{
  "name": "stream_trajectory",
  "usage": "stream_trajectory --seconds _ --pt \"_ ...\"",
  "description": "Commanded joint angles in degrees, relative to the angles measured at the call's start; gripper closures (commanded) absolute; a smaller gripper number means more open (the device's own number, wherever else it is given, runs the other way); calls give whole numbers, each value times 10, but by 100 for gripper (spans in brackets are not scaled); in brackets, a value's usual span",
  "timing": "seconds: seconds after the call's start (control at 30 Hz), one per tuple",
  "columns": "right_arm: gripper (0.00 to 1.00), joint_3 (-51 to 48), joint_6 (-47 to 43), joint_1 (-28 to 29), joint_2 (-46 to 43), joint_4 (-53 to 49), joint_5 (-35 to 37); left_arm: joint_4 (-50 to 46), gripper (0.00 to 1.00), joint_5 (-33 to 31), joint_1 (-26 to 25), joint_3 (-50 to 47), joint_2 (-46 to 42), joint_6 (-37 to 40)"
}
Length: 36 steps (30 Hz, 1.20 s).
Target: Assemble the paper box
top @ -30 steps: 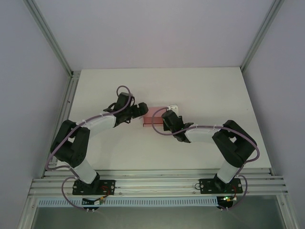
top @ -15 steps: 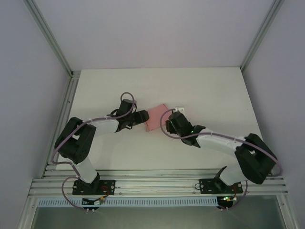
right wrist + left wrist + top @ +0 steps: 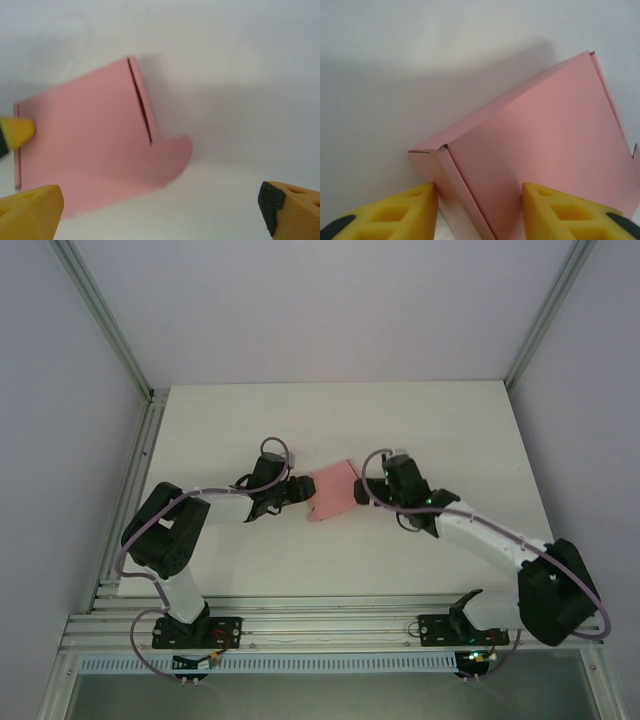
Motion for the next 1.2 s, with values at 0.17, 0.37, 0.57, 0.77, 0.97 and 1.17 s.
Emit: stream_trajectory --seconds 0.17,0.37,0.57,0.77,0.97,1.17 --pt "0 88 1 -67 107 -16 -173 151 68 77 44 -107 26 -52" --pt "0 127 29 -89 184 -49 -276 293 72 127 79 -159 57 -110" --pt "0 152 64 -92 251 -33 -386 343 72 138 88 -174 76 -134" --pt "9 155 120 -92 311 40 -473 348 72 128 88 -182 74 -135" --pt "28 125 174 -91 315 156 -543 369 72 130 89 -181 83 -146" --pt "55 105 198 -91 290 206 -572 411 71 137 89 -182 91 -161"
